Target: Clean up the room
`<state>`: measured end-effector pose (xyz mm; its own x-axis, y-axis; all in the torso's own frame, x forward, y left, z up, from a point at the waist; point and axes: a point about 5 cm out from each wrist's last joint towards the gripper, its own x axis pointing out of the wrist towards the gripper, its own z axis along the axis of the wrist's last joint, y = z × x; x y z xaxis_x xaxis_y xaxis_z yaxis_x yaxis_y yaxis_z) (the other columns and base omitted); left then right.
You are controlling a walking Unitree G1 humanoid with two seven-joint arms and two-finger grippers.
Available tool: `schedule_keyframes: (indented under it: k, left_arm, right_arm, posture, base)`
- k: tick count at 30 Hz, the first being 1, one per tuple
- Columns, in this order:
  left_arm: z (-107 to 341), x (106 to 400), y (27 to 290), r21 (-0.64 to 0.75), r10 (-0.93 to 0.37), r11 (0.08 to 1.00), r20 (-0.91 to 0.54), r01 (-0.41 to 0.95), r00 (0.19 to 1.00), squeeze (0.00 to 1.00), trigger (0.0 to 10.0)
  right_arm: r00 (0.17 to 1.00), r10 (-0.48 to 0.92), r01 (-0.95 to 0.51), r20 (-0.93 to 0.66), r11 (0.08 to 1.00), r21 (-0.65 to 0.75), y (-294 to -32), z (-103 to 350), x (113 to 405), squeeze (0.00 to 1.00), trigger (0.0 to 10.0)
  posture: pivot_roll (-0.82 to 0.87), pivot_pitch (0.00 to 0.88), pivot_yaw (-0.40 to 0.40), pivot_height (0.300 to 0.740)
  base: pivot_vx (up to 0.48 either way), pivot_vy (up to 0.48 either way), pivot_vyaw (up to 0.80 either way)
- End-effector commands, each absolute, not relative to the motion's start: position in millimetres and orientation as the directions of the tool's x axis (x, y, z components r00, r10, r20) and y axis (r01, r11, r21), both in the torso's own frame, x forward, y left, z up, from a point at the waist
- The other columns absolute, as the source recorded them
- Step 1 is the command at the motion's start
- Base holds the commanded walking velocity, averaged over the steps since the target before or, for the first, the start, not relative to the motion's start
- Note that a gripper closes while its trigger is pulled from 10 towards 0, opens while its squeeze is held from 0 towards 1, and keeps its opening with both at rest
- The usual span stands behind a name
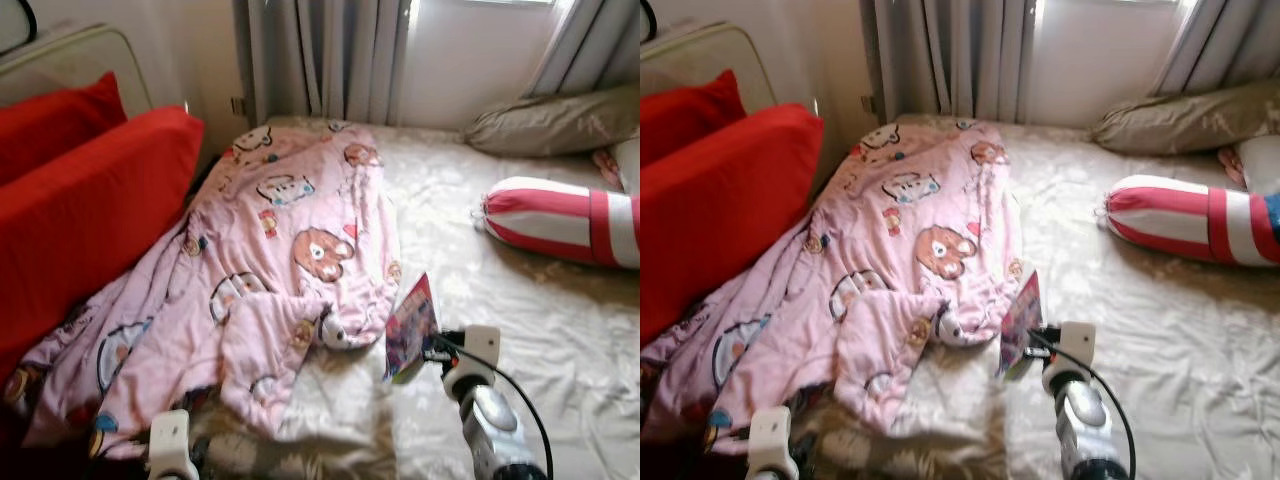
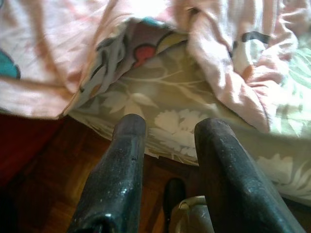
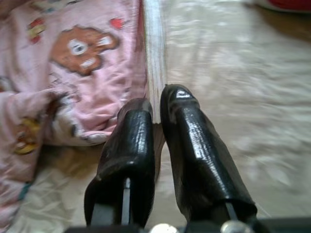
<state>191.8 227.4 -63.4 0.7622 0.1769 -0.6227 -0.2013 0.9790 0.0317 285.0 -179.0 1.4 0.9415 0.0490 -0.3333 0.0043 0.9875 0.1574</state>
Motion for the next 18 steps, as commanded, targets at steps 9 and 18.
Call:
schedule_keyframes:
  k: [9,18]
  left_arm:
    - [-65.7,189.3,225.9,0.032,0.184,0.977,-0.634,-0.213,0.751,0.0,10.0]
    - [-66.4,187.9,226.0,0.03,0.186,0.976,-0.635,-0.217,0.749,0.0,10.0]
  right_arm:
    - [0.961,0.009,0.029,-0.277,0.991,0.133,-186.8,9.9,289.7,0.0,10.0]
    - [0.962,0.016,0.023,-0.274,0.99,0.139,-183.5,9.4,289.6,0.0,10.0]
  posture:
    - [0.07,0.0,-0.021,0.74]
    - [0.07,0.0,-0.014,0.74]
  base:
    - [0.0,-0.335,-0.3]
    - [0.0,-0.304,0.0]
